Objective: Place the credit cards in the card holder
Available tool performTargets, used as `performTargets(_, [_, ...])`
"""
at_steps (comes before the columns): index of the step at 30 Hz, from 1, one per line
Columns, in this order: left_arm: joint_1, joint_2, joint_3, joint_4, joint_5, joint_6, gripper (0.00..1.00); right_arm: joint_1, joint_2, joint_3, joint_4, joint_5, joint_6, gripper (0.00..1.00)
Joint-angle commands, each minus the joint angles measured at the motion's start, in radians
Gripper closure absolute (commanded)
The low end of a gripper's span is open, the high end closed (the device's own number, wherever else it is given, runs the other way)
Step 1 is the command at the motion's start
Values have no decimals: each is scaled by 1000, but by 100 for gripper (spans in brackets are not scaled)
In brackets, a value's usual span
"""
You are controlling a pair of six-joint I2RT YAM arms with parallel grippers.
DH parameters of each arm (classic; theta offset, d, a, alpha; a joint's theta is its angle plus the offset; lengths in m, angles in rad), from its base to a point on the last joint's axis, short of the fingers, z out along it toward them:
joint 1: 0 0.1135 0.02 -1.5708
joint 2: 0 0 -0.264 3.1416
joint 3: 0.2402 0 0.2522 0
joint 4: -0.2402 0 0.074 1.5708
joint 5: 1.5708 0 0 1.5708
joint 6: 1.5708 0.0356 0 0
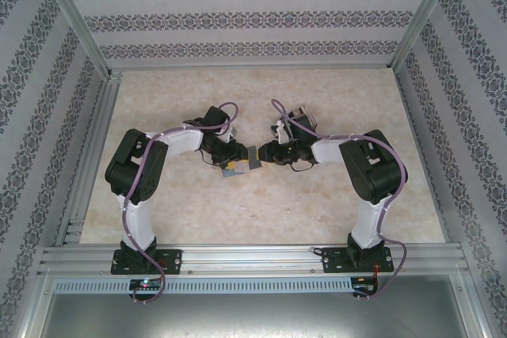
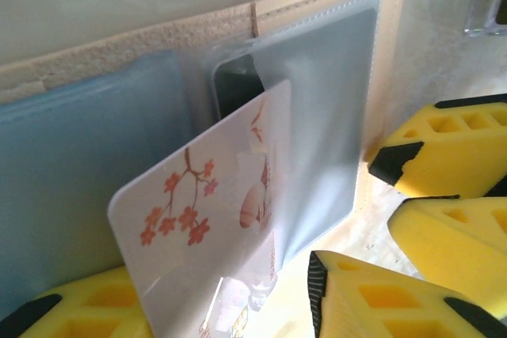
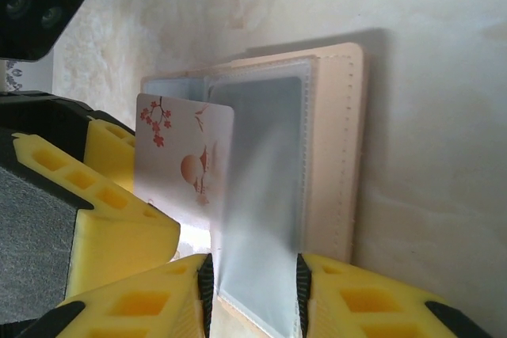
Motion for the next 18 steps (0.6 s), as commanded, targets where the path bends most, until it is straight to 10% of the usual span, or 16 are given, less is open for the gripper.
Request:
performTargets(1, [-3, 10, 17, -188, -149, 60, 53, -4, 13, 19, -9, -18, 3, 64])
performTargets(13, [-14, 33, 72, -261, -218, 102, 57, -1, 19, 22, -13, -21, 0, 64])
performTargets(18, [-13, 31, 37, -182, -196, 65, 79, 11, 14, 27, -11, -32, -6, 64])
